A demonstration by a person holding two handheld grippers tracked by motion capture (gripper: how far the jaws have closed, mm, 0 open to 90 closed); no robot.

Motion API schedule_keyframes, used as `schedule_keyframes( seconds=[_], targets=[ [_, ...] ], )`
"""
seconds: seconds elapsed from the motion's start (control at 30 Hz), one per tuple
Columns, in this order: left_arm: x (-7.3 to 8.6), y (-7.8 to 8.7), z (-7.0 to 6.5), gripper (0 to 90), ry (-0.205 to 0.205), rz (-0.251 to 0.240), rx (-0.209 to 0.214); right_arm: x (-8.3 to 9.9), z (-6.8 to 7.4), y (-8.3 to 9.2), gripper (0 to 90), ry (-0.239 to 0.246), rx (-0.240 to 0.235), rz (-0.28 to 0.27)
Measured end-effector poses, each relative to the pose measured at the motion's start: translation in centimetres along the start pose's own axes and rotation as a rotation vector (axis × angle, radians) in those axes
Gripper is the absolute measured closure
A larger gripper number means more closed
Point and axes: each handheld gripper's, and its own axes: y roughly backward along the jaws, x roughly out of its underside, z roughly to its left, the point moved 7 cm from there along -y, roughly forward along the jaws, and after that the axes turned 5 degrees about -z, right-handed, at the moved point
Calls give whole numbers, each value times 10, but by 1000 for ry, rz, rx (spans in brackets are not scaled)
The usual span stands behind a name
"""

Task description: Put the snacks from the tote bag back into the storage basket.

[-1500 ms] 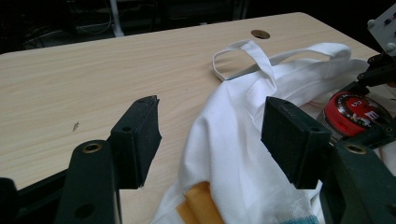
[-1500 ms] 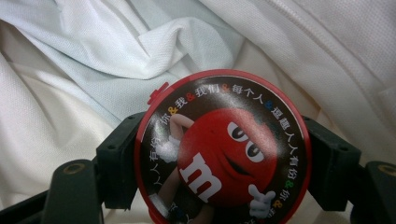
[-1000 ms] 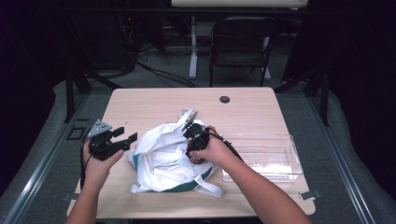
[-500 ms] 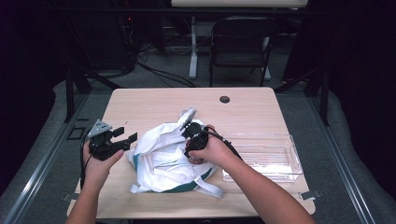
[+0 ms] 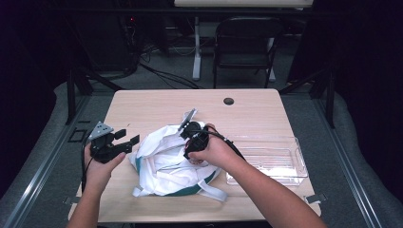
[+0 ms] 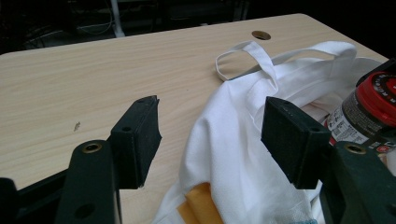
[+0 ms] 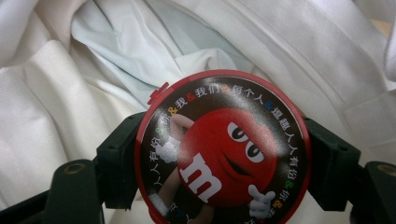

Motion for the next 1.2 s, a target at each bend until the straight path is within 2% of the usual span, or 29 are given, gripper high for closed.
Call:
schedule_keyframes(
  seconds=[0.53, 1.2],
  targets=[
    [-1, 1, 0, 371, 1, -6, -2, -15, 2, 28, 252, 10, 8, -23],
    [-1, 1, 0, 371, 2, -9, -3, -14, -2, 55, 251, 17, 12, -30]
  ],
)
